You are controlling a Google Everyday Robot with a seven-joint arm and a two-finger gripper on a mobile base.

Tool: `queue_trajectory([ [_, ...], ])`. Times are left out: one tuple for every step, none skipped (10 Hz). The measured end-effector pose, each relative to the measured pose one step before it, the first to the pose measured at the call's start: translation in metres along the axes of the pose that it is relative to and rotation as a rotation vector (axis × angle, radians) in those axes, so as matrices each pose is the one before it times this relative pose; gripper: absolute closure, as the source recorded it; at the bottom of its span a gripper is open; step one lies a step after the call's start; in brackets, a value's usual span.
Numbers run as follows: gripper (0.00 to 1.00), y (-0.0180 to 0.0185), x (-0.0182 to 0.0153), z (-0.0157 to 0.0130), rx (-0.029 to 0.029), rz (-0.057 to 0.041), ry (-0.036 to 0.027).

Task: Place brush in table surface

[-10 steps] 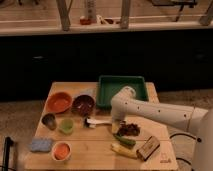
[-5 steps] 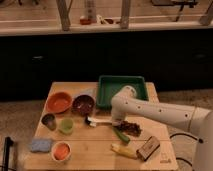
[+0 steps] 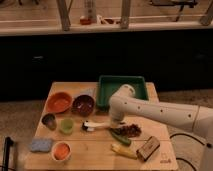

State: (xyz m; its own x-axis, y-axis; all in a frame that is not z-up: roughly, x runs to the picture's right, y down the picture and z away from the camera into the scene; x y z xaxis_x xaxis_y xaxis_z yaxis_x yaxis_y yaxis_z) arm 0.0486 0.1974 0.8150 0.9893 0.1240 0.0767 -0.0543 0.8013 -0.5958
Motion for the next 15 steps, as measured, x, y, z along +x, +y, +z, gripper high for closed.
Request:
queue_trajectory([
  [0.98,0.00315,-0.00499,0.00005,-0.00135,-0.00426,0.00092],
  [0.9,0.00159,-0.00163,-0.00054,0.00526,0.00327,-0.01065],
  [0.82,-0.00158,0.00365,-0.00152,0.01105,0.0024,-0.00368],
  [0.7,-0.0005,0.00338,-0.00171,0.00744,-0.00032,-0.00707],
  [0.6,-0.00101,-0.00078,-0.00165,0.0046,-0.00416,-0.00625],
  [0.52,-0.00101,0.0015,-0.00138,0.00353,0.00127,-0.0009],
  [0.46,-0.00019,0.0027,-0.0017,0.00473,0.00301,0.00091],
  [0.47,-0.00101,0.00115,-0.00148,0.0069,0.00253,0.00469],
  [0.52,-0.00074,-0.00027,-0.00092,0.00433,0.00091,0.00286],
  [0.63,-0.00057,-0.00052,-0.00036,0.00353,-0.00018,0.00373],
  [0.74,-0.00053,0.00095,-0.0004,0.00295,0.00141,0.0041],
  [0.84,-0.0011,0.00069,-0.00072,0.00444,0.00078,0.00365],
  [0.92,-0.00049,0.00031,-0.0005,0.0009,0.00137,0.00246],
  [0.99,-0.0006,0.00009,-0.00008,-0.00034,-0.0007,0.00336],
  [1.0,-0.00118,-0.00083,0.00008,-0.00105,-0.00006,-0.00039],
])
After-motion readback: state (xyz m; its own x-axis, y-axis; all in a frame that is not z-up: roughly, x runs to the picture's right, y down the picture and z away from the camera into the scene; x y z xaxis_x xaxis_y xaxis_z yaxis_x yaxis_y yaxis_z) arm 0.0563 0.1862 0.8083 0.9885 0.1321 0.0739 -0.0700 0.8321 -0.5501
